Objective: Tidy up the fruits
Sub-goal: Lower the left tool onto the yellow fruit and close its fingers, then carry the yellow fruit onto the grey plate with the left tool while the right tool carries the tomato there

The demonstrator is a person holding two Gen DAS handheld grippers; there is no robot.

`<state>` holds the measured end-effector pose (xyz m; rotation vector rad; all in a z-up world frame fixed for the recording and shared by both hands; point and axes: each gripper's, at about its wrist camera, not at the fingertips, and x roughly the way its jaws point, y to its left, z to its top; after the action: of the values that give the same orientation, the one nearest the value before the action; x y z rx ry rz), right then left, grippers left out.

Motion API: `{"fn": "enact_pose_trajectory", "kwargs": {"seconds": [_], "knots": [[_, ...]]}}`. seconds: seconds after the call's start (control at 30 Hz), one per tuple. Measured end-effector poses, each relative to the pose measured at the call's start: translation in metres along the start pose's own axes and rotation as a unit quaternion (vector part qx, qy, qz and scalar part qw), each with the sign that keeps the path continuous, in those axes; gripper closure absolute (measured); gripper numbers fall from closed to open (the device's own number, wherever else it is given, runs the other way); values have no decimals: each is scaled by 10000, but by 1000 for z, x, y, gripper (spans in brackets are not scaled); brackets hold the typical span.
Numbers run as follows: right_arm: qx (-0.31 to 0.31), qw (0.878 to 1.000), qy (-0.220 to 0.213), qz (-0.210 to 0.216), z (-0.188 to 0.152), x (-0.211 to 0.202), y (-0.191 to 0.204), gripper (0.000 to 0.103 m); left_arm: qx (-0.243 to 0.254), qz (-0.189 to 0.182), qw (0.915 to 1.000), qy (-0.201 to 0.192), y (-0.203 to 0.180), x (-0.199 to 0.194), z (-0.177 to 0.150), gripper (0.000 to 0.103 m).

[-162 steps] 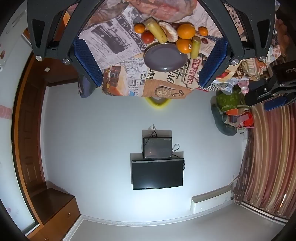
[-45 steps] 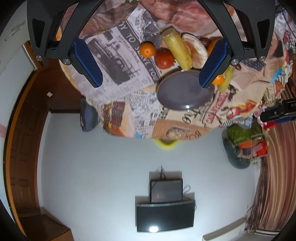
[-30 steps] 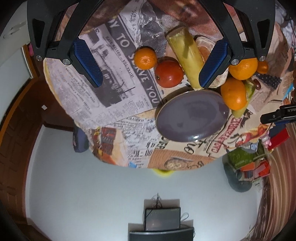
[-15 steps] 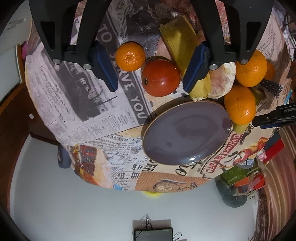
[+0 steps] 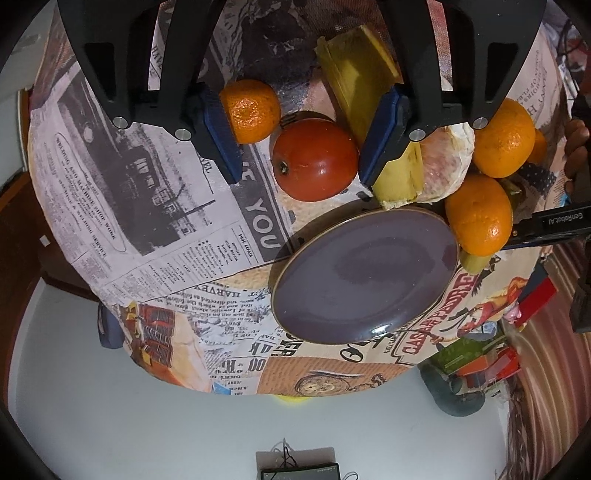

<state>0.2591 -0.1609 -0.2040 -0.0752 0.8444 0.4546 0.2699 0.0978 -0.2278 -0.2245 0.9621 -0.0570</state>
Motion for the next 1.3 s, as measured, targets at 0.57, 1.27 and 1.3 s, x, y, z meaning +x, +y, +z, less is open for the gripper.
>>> {"fn": "enact_pose_trajectory", "kwargs": {"seconds": [0.57,1.27,1.3], "knots": [[140,9991,10,391,2,1,-2,60,107,84,9999,60,1,4,10,58],[107,9999,-70,-25,7,0,-11,60,222,207,9995,11,5,4,15,64],[109,9999,-94,-22,8,-2,-11,60,257,170,9995,-85,1,-3,16,66]]}}
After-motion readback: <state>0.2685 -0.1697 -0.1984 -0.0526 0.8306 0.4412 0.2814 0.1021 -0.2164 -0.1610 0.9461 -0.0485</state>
